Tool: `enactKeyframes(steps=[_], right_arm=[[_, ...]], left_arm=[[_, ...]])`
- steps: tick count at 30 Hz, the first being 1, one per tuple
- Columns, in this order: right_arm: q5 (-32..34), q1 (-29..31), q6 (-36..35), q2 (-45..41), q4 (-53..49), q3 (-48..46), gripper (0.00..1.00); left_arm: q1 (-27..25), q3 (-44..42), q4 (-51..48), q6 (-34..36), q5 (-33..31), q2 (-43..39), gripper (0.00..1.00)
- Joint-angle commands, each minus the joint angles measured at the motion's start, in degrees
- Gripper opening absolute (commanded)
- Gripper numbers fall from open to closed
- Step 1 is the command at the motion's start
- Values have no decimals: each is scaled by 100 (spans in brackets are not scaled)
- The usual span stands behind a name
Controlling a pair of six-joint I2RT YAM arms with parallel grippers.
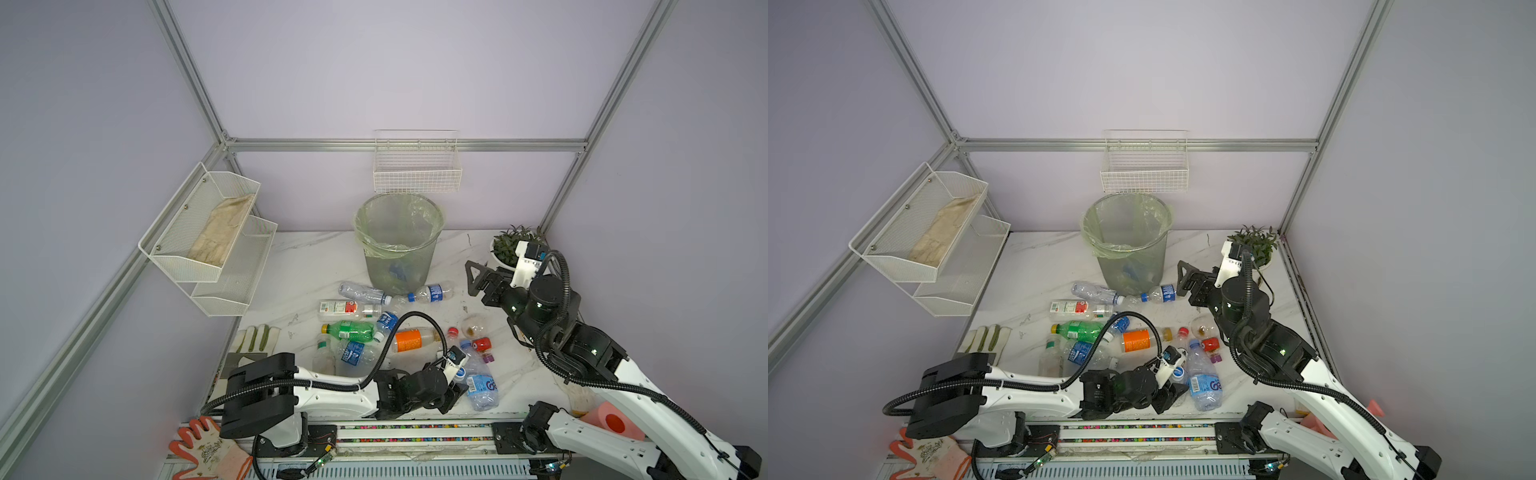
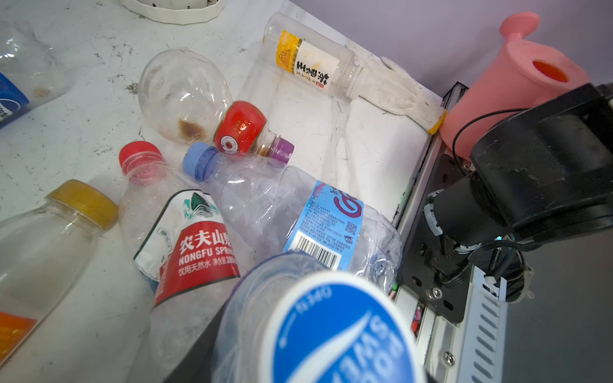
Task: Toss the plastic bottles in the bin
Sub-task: 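Lower the left gripper onto the blue-capped Pocari Sweat bottle and grasp it, then lift the Pocari Sweat bottle with the left gripper over the wastebasket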
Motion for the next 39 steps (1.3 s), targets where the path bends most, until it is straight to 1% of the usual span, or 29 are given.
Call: enactKeyframes(steps=[1, 5, 12, 15, 18, 21, 25, 28, 31, 36, 39], right_arm=[[171, -17, 74, -117, -148, -59, 97], [228, -20, 76, -175, -161, -66, 97], [228, -25, 118, -110, -152, -97, 97], [220, -25, 140, -63, -143, -106, 97], [226, -24, 144, -44, -143, -117, 97], [212, -19, 155, -52, -135, -137, 97], [152, -22, 178, -52, -126, -198, 97], [100, -23, 203, -43, -119, -251, 97], [31, -17, 205, -28, -66, -329, 97], [-108, -19, 283, 35, 35, -469, 97], [-209, -22, 340, 62, 110, -541, 97]], left_arm=[[-12, 428, -31, 142, -178, -603, 39], [-20, 427, -278, 260, -330, -1172, 37], [-27, 495, -727, 677, -772, -2057, 35], [-22, 608, -982, 965, -1075, -2412, 35], [-22, 677, -1116, 1308, -1610, -2797, 34], [-13, 601, -894, 1804, -2159, -3217, 33], [-15, 380, -203, 2483, -2781, -3795, 32], [9, 223, 290, 3025, -3067, -4265, 32], [40, 114, 727, 3369, -3375, -4738, 32], [128, 54, 1296, 4121, -3412, -5353, 32], [168, 150, 1536, 4471, -3457, -5475, 32]])
